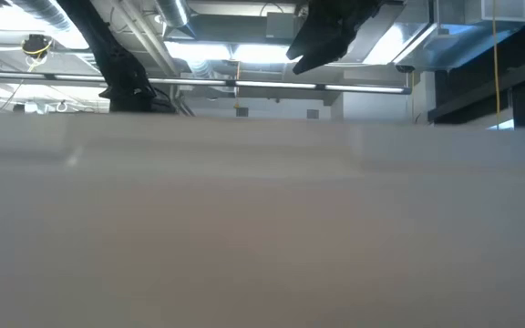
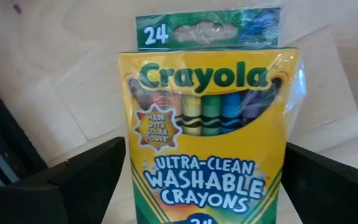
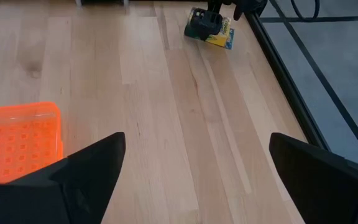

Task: Pack school essentials
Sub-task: Put the yellow crayon box into the supply box

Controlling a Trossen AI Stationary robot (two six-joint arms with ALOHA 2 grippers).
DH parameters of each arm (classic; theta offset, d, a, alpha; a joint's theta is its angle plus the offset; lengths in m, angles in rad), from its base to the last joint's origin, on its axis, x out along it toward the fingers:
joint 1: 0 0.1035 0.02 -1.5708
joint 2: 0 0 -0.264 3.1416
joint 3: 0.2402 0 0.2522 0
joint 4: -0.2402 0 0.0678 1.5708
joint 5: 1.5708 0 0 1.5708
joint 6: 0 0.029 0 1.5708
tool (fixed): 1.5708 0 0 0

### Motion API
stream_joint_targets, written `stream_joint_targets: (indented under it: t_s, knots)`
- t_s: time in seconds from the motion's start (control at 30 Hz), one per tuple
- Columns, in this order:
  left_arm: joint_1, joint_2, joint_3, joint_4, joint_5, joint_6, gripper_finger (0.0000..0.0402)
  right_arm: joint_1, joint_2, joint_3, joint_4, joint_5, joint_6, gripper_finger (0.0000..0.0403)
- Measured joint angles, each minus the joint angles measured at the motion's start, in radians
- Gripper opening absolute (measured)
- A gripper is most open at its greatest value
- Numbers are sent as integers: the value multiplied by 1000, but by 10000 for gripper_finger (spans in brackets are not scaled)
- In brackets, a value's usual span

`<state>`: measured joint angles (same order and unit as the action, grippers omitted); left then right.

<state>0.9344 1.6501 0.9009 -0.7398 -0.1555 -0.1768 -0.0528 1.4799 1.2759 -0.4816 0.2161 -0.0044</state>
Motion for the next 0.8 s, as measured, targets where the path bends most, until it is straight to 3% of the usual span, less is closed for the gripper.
stream_joint_targets:
  t_s: [0.6, 0.8]
  knots:
    - [-9, 0, 0, 24, 11, 1, 368, 0, 0, 0, 0, 0, 0, 398]
    - [-26, 0, 0, 33, 3, 23, 338, 0, 0, 0, 0, 0, 0, 398]
